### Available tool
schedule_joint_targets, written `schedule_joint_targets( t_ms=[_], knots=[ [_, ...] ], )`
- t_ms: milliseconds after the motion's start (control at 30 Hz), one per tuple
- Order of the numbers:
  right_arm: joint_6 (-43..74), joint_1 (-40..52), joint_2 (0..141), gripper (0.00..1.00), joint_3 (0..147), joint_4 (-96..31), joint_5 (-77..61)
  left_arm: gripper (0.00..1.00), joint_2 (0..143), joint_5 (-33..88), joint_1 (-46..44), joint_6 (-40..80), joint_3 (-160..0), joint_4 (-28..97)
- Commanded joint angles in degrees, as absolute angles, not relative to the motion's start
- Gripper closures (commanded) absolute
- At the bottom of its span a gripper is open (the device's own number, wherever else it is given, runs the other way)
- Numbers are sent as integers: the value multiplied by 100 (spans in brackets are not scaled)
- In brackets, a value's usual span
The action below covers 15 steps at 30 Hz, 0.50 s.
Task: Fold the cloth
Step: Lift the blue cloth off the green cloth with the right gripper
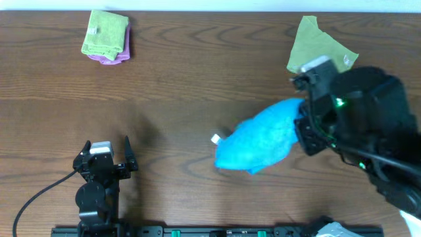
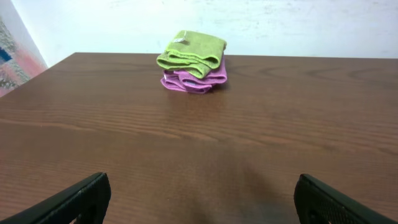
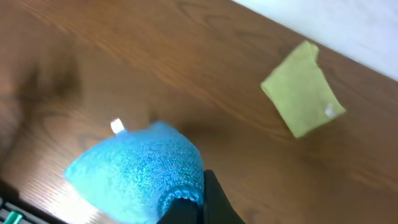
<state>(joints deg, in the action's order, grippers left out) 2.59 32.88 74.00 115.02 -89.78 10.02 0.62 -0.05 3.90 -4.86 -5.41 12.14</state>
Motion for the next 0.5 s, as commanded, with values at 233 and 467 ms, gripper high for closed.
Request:
schedule_joint_targets(
  t_ms=[233,467],
  knots=[
    [255,3081,7955,99,11539,-9620,548,5,36,-58,362,-471,-384,1291],
    [-43,3081,8567,99,11539,-9389,349,4,36,-60,362,-471,-384,1293]
  ],
)
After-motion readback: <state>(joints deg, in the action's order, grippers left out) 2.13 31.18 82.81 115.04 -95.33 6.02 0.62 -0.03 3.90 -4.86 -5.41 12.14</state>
